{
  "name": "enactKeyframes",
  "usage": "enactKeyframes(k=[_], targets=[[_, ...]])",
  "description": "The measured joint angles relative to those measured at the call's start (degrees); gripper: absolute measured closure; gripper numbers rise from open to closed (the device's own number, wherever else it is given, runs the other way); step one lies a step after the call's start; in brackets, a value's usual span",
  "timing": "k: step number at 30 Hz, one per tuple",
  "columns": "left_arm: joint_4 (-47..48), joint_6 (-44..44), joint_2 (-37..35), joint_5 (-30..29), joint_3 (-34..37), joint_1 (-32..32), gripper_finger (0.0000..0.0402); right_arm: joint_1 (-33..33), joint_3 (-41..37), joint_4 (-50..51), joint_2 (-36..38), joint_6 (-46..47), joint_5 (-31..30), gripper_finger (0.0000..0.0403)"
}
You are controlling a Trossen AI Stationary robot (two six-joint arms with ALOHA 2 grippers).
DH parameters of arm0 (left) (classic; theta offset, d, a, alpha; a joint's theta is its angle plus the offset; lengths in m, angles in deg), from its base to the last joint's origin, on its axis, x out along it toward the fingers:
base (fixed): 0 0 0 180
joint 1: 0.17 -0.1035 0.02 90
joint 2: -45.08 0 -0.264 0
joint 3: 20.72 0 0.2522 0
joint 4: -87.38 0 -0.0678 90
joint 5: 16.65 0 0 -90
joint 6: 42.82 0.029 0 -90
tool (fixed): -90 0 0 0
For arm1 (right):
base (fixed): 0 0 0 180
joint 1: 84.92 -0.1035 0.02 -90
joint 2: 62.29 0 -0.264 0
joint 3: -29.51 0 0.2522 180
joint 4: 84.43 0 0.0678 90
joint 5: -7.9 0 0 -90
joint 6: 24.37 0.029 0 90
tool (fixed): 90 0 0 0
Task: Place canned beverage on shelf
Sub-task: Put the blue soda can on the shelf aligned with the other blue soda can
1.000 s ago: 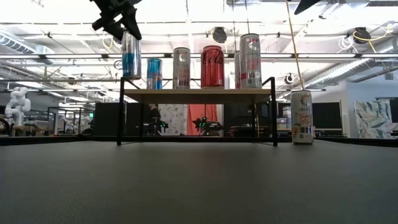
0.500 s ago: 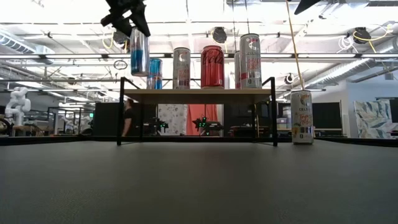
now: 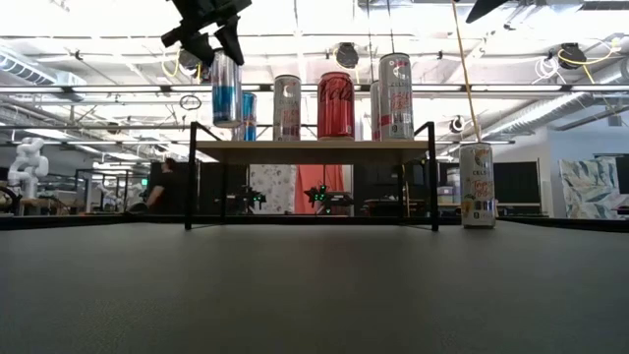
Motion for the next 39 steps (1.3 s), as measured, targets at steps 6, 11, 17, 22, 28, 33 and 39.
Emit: enactKeyframes(k=[6, 11, 17, 22, 28, 33, 39], targets=[[-0.1, -4.9, 0.2, -0.3, 0.0, 0.7, 0.0182, 0.0, 0.0, 0.0, 0.0, 0.0, 0.0, 0.0085], [0.2, -8.9, 0.2, -0.6, 0.0, 0.8, 0.0182, 0.0, 0.0, 0.0, 0.0, 0.0, 0.0, 0.0085], [2.0, -12.0, 2.5, -3.2, 0.0, 1.2, 0.0182, 0.0, 0.0, 0.0, 0.0, 0.0, 0.0, 0.0085], [1.1, -13.4, 4.7, -3.2, 0.0, 1.9, 0.0182, 0.0, 0.0, 0.0, 0.0, 0.0, 0.0, 0.0085], [1.5, -13.5, 5.0, -6.1, 0.0, 2.2, 0.0182, 0.0, 0.0, 0.0, 0.0, -0.1, 0.0, 0.0085], [1.4, -13.5, 5.0, -6.2, 0.0, 2.2, 0.0182, 0.0, 0.0, 0.0, 0.0, -0.2, 0.0, 0.0085], [3.3, -12.0, 5.7, -7.3, 0.0, 2.2, 0.0182, 0.0, 0.0, 0.1, 0.0, -0.2, 0.0, 0.0085]])
